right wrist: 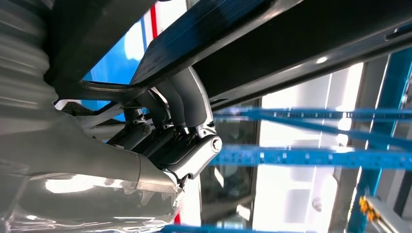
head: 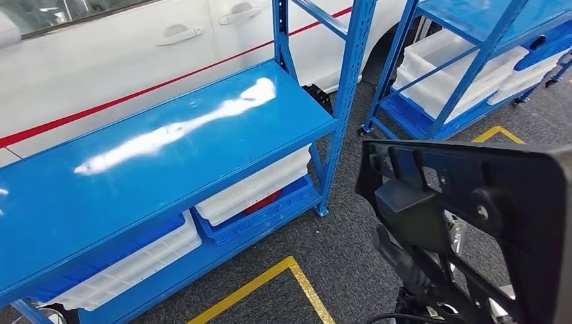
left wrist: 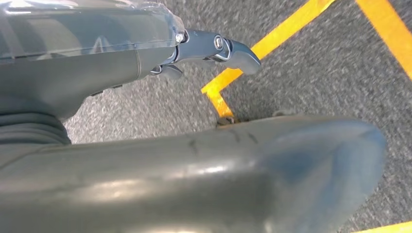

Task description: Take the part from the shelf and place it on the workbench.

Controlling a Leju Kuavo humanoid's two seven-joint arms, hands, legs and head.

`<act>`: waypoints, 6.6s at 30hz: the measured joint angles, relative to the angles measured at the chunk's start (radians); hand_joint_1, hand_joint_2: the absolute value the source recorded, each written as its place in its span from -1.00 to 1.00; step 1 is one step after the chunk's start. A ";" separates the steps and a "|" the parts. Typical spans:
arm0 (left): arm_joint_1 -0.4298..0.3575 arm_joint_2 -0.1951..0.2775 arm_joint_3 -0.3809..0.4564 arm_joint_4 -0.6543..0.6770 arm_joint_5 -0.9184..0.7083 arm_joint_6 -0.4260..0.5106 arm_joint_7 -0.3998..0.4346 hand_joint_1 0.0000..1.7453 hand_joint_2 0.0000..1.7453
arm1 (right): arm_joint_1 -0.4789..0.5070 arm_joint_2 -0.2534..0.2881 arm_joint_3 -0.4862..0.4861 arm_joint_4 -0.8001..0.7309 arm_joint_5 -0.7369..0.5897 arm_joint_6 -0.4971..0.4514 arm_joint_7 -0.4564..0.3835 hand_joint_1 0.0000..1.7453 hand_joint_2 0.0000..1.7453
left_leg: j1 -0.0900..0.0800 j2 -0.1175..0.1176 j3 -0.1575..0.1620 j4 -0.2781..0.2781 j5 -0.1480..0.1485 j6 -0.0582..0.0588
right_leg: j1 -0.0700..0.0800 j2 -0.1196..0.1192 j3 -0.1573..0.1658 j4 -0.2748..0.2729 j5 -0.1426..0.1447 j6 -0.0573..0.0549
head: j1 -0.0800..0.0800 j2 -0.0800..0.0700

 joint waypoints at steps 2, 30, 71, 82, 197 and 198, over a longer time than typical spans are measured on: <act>0.000 -0.002 0.003 0.000 0.000 0.005 0.005 -1.00 -1.00 | 0.019 0.005 -0.037 -0.018 -0.017 0.005 -0.012 1.00 1.00 | 0.005 0.029 0.005 -0.021 0.013 0.005 | 0.004 -0.059 -0.030 0.061 -0.042 0.009 | 0.000 0.000; -0.006 -0.043 0.089 0.000 0.033 0.160 0.117 -1.00 -1.00 | 0.125 0.171 -0.533 -0.067 -0.086 0.143 -0.049 1.00 1.00 | -0.001 -0.025 0.004 0.011 -0.021 -0.002 | -0.014 0.025 -0.032 0.003 0.025 0.015 | 0.001 0.000; 0.014 -0.132 0.131 0.000 0.002 0.403 0.138 -1.00 -1.00 | 0.034 -0.038 -0.219 0.080 -0.081 -0.129 -0.054 1.00 1.00 | -0.007 0.147 -0.003 0.009 -0.015 0.002 | -0.010 -0.172 -0.022 0.064 -0.023 0.033 | 0.002 0.000; 0.018 -0.135 0.145 0.000 0.008 0.405 0.133 -1.00 -1.00 | 0.018 -0.064 -0.208 0.106 -0.074 -0.162 -0.055 1.00 1.00 | -0.001 0.059 -0.136 0.317 -0.168 -0.038 | -0.003 -0.088 0.000 -0.011 0.002 -0.025 | 0.002 0.000; 0.026 -0.089 0.146 0.001 -0.072 0.107 0.033 -1.00 -1.00 | 0.135 -0.021 -0.095 -0.008 0.510 -0.462 0.052 1.00 1.00 | 0.003 0.061 0.115 0.001 -0.114 -0.018 | 0.020 -0.128 -0.079 0.020 0.031 -0.014 | 0.003 0.000; 0.023 -0.088 0.146 0.001 -0.072 0.108 0.035 -1.00 -1.00 | 0.131 -0.019 -0.095 -0.008 0.513 -0.461 0.054 1.00 1.00 | 0.003 0.062 0.120 0.015 -0.107 -0.024 | 0.018 -0.125 -0.062 0.013 0.026 -0.018 | 0.003 0.000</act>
